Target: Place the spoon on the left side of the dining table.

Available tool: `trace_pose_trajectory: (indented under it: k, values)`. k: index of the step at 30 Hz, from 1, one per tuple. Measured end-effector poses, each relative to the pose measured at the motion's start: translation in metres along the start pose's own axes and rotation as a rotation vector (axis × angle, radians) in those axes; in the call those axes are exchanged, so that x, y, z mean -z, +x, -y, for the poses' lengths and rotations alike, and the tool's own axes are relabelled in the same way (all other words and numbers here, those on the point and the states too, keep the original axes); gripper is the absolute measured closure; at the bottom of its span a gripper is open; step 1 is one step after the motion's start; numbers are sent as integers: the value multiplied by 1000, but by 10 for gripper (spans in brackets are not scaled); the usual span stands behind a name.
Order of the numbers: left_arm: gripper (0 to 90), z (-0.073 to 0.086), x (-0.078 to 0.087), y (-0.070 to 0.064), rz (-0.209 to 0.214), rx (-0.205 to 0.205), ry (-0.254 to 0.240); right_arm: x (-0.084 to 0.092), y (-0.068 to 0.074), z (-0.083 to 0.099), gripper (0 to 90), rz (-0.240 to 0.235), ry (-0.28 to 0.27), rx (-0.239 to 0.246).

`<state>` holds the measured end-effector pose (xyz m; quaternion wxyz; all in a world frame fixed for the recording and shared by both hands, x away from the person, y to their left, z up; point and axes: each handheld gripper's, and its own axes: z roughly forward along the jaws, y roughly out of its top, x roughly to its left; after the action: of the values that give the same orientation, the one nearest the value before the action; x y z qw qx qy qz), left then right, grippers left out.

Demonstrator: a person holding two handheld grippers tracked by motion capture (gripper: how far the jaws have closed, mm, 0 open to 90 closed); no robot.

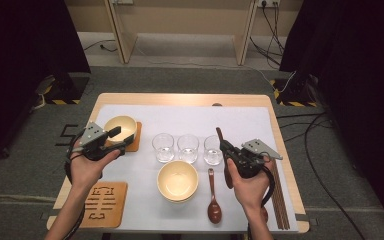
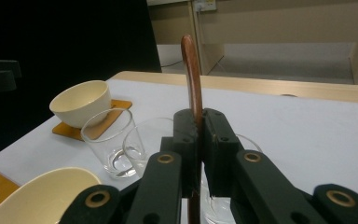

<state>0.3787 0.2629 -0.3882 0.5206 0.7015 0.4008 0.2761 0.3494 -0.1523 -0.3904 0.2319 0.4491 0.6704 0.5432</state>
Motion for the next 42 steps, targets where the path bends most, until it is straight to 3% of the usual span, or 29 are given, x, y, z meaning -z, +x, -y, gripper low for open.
trace_pose_trajectory:
  k: [17,42]
  values:
    - [409,-17,-13,-11,48,-22,-6,-4,3,-6,847,-1,-46,16]
    - [411,-32,-26,-18,73,-28,-14,-14,12,-17,847,-23,-90,43]
